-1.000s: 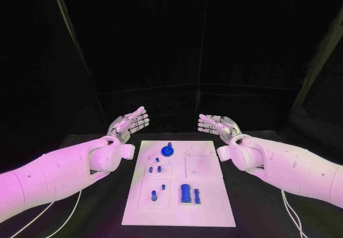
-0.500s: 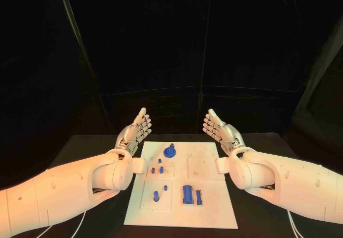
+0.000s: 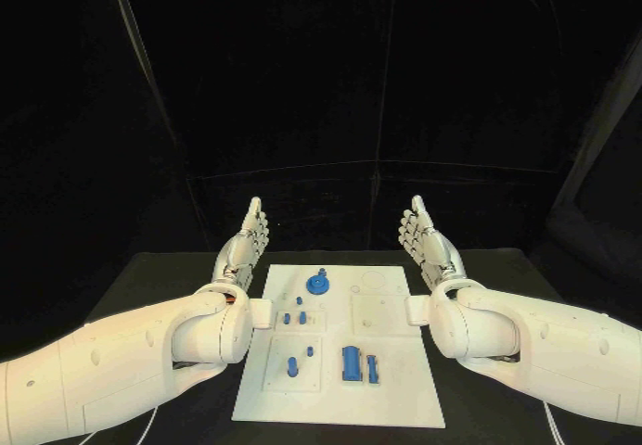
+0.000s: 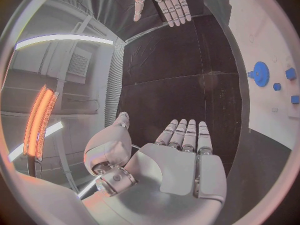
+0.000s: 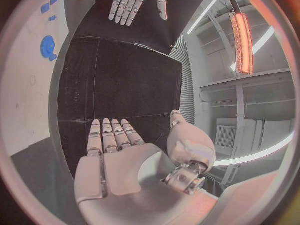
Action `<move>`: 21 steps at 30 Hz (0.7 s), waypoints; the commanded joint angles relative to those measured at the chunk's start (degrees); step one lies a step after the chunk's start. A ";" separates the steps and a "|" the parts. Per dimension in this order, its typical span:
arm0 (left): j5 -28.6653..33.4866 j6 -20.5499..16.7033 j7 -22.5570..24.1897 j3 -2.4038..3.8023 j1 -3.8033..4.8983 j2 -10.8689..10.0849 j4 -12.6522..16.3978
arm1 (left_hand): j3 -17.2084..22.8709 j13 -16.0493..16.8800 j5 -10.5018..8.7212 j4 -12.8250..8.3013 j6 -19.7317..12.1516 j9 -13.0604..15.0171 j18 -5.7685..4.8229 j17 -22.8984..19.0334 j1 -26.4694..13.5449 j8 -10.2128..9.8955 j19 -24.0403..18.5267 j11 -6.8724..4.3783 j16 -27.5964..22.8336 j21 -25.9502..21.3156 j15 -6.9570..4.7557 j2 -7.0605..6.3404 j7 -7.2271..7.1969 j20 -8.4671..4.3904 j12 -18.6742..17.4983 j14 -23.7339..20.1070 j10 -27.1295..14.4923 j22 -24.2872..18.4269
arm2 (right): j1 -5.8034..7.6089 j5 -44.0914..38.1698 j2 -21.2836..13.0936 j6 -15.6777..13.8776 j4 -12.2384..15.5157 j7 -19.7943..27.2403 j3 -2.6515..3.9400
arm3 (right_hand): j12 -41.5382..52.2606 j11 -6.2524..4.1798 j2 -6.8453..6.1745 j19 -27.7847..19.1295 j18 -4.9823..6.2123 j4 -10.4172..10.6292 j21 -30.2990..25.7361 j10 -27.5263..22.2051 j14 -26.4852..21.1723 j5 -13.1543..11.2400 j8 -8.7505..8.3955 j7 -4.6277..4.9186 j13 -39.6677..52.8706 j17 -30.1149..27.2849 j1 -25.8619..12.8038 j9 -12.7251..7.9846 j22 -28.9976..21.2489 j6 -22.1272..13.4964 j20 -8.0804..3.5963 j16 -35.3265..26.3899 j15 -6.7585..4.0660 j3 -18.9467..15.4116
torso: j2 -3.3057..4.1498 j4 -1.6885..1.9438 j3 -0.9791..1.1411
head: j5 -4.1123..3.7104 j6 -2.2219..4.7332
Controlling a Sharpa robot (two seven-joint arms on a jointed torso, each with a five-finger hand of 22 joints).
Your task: Assemble the parts on the task board
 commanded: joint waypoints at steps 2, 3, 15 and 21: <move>-1.34 -1.66 1.29 0.10 0.09 -0.01 0.12 | -0.63 -0.08 -0.21 0.01 -3.61 -0.07 -1.22 -0.10 -5.17 -0.23 -2.80 -0.10 -0.39 -0.23 -0.08 -0.01 -0.07 -0.51 -0.40 -3.58 -3.83 -0.37 | 0.11 0.40 -0.01 -1.44 0.16 1.28 0.06 | -0.21 -0.09 -0.01 -4.17 -1.26 -0.42 -0.65 -4.43 -4.78 -0.36 -0.38 -0.09 -0.07 -0.12 -5.92 -0.11 -0.08 -3.85 -0.16 -0.27 0.02 0.00 | 0.00 -0.01 0.00 | 0.00 -0.01; -1.34 -1.66 1.29 0.10 0.09 -0.01 0.12 | -0.63 -0.08 -0.21 0.01 -3.87 -0.07 -1.22 -0.10 -5.54 -0.23 -2.98 -0.10 -0.39 -0.23 -0.08 -0.01 -0.07 -0.51 -0.40 -3.83 -4.11 -0.37 | 0.11 0.40 -0.01 -1.44 0.16 1.28 0.06 | -0.21 -0.09 -0.01 -4.43 -1.26 -0.42 -0.65 -4.76 -5.13 -0.36 -0.38 -0.09 -0.07 -0.12 -6.35 -0.11 -0.08 -4.13 -0.16 -0.27 0.02 0.00 | 0.00 -0.01 0.00 | 0.00 -0.01; -1.34 -1.66 1.29 0.10 0.09 -0.01 0.12 | -0.63 -0.08 -0.21 0.01 -6.21 -0.07 -1.22 -0.10 -8.96 -0.23 -7.99 -0.10 -0.39 -0.23 -0.08 -0.01 -0.07 -0.51 -0.40 -10.08 -6.62 -0.37 | 0.11 0.40 -0.01 -1.44 0.16 1.28 0.06 | -0.21 -0.09 -0.01 -7.60 -1.26 -0.42 -0.65 -8.16 -8.69 -0.36 -0.38 -0.09 -0.07 -0.12 -10.79 -0.11 -0.08 -6.85 -0.16 -0.27 0.02 0.00 | 0.00 -0.01 0.00 | 0.00 -0.01; -1.34 -1.66 1.29 0.10 0.09 -0.01 0.12 | -0.63 -0.08 -0.21 0.01 -10.24 -0.07 -1.22 -0.10 -14.57 -0.23 -7.99 -0.10 -0.39 -0.23 -0.08 -0.01 -0.07 -0.51 -0.40 -10.08 -10.81 -0.37 | 0.11 0.40 -0.01 -1.44 0.16 1.28 0.06 | -0.21 -0.09 -0.01 -11.77 -1.26 -0.42 -0.65 -12.63 -13.43 -0.36 -0.38 -0.09 -0.07 -0.12 -16.78 -0.11 -0.08 -10.89 -0.16 -0.27 0.02 0.00 | 0.00 -0.01 0.00 | 0.00 -0.01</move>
